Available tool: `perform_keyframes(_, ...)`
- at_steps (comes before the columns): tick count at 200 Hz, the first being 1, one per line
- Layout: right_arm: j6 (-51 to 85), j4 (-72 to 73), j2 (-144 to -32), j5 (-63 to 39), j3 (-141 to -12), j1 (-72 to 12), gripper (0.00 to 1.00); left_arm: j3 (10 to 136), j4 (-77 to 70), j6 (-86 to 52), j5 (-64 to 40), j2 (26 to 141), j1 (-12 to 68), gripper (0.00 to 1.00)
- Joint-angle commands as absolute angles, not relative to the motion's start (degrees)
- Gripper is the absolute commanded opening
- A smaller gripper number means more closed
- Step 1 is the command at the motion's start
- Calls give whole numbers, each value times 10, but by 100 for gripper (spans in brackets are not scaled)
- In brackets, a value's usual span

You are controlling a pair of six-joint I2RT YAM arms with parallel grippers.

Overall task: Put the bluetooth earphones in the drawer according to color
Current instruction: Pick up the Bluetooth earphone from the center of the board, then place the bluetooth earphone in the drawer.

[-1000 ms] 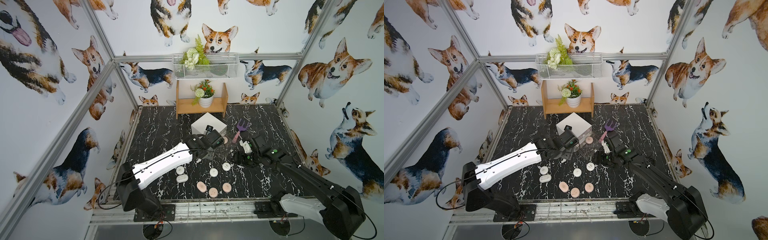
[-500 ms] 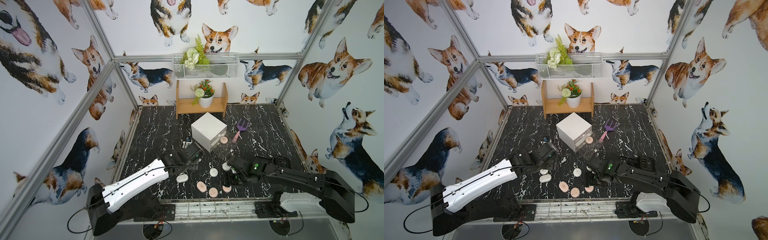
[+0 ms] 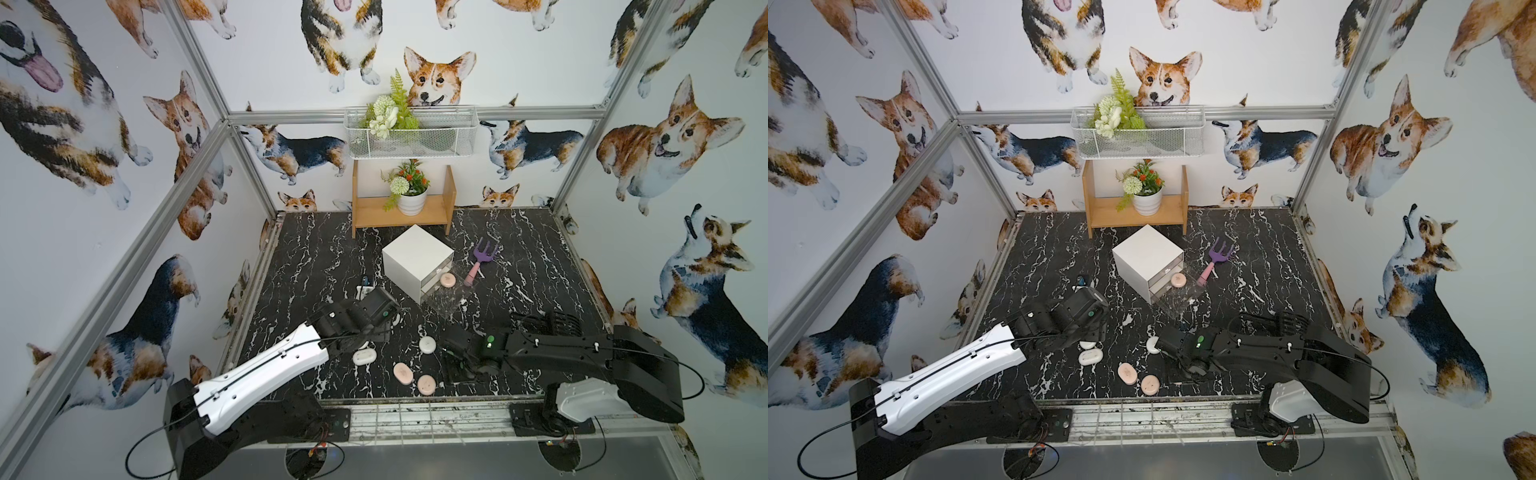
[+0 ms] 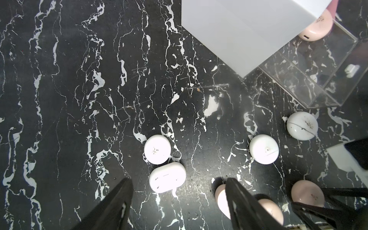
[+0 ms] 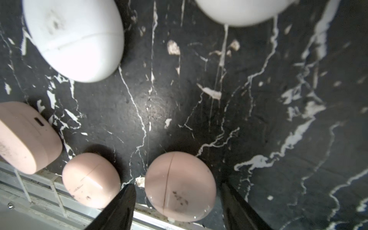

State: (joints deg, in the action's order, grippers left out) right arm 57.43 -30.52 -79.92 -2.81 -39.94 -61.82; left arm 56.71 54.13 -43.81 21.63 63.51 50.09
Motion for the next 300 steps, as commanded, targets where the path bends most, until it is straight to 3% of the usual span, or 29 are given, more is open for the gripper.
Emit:
perform_keyframes(1, 575, -316, -816, 8, -414, -625, 72, 565, 533, -435, 212, 634, 497, 79)
perform_keyframes(44, 569, -320, -846, 20, -424, -635, 64, 561, 528, -431, 206, 634, 492, 79)
perform_keyframes(86, 564, -359, -824, 47, -444, -639, 46, 557, 527, -427, 201, 635, 488, 79)
perform_keyframes(121, 530, -387, -756, 56, -507, -621, 46, 552, 523, -427, 199, 636, 486, 79)
perform_keyframes(164, 489, -365, -685, -26, -562, -483, 43, 545, 516, -430, 195, 635, 485, 79)
perform_keyframes(238, 431, -306, -791, -111, -635, -332, 42, 557, 523, -432, 198, 639, 484, 78)
perform_keyframes(300, 421, -285, -859, -134, -647, -308, 42, 552, 528, -430, 195, 633, 476, 78)
